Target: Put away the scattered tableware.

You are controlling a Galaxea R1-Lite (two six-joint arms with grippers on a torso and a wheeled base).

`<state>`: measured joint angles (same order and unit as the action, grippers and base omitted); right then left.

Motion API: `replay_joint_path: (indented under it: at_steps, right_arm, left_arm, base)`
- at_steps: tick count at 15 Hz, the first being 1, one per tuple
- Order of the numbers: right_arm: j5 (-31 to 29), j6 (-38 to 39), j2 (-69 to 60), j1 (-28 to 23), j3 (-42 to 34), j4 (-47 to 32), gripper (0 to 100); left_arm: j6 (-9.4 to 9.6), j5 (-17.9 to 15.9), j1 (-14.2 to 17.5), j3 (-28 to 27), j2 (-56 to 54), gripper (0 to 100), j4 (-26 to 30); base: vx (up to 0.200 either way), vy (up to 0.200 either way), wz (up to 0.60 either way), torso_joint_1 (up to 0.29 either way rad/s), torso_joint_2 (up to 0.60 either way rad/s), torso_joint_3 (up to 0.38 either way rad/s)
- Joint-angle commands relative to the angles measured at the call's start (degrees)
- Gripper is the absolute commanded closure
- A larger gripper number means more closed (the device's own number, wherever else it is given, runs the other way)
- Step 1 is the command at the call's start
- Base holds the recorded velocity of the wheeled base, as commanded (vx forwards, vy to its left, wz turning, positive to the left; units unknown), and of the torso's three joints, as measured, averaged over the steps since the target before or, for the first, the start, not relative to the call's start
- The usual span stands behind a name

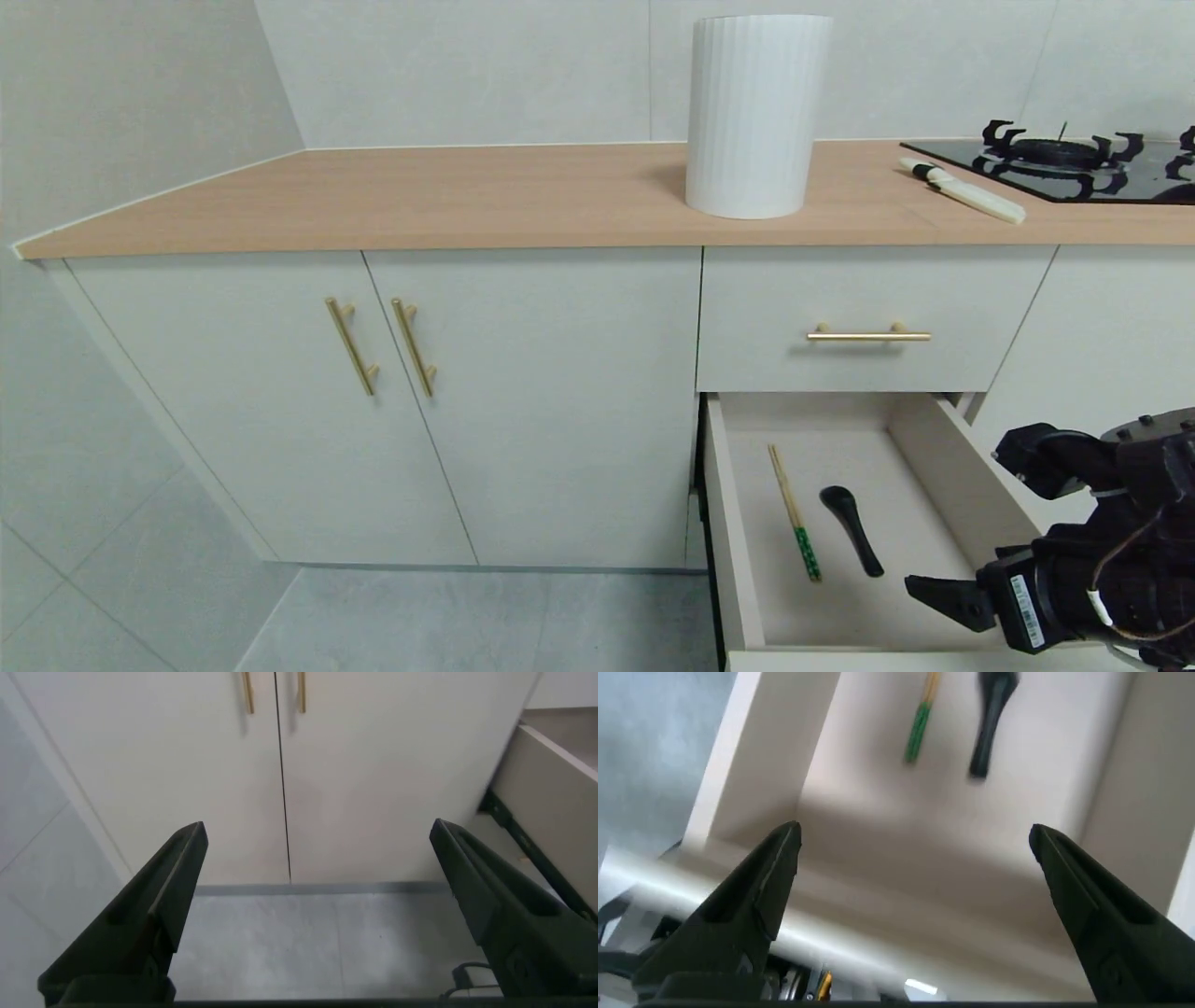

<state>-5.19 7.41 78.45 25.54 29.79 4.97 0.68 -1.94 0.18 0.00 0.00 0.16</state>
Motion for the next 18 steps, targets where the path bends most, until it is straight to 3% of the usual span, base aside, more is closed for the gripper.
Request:
replay_joint_path:
  at_steps: [1,8,18]
  right_arm:
    - [0.01,-0.03,0.48,0.48,-0.17,-0.14,0]
    - [0.01,-0.03,2.41,4.61,-0.09,-6.73,0]
    - [-0.61,1.20,16.74,5.05,0.44,-6.47,0]
  left_arm:
    - [0.02,0.00,-0.01,0.00,0.09,0,-0.07]
    - [0.02,0.00,-0.01,0.00,0.09,0,-0.07]
    - [0.02,0.00,-0.01,0.00,0.09,0,0.02]
  base:
    - [-0.200,0.000,0.00,0.002,0.00,-0.012]
    - [-0.029,0.000,0.00,0.000,0.00,0.001]
    - [0.000,0.000,0.00,0.000,0.00,0.000]
